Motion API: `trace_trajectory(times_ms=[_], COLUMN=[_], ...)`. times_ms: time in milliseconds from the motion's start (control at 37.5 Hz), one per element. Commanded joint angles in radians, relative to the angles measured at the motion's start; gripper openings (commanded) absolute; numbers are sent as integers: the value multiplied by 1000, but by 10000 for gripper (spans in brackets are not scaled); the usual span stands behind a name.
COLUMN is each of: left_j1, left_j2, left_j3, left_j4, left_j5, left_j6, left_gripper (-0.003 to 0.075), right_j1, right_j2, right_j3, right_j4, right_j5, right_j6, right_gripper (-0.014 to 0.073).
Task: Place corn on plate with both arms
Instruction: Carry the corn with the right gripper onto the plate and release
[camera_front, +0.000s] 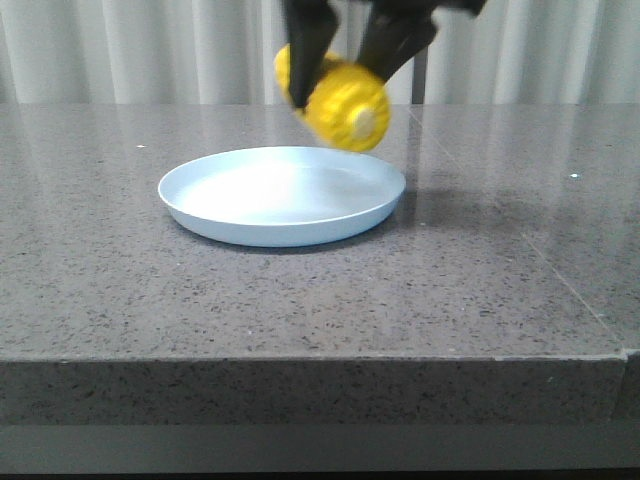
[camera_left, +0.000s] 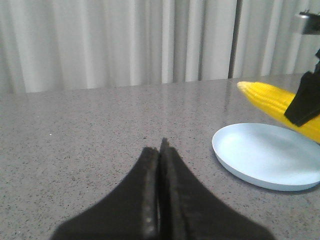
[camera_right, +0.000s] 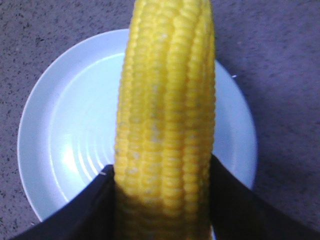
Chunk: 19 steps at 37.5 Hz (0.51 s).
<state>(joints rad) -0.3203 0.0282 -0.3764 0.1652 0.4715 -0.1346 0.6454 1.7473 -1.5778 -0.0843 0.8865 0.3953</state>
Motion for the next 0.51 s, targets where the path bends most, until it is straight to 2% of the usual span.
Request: trace_trajectory(times_ms=[0, 240, 294, 427, 480], left_j1=[1, 1, 1, 1, 1], left_j2=[12, 12, 12, 12, 12], left_j3=[-25, -25, -25, -25, -25], left_j4=[5, 5, 5, 5, 5], left_j5=[-81, -81, -81, -81, -81], left_j6=[-7, -7, -7, -7, -7], left_gripper=[-20, -20, -20, -20, -20], right_j1=[7, 7, 7, 7, 7], right_j2=[2, 61, 68, 66, 63], right_j3=[-49, -49, -49, -51, -52], right_j4=[-31, 6, 30, 50, 50], right_j5=[-47, -78, -78, -88, -88], right_j6=[35, 35, 35, 35, 35], right_gripper=[226, 238, 300, 533, 592])
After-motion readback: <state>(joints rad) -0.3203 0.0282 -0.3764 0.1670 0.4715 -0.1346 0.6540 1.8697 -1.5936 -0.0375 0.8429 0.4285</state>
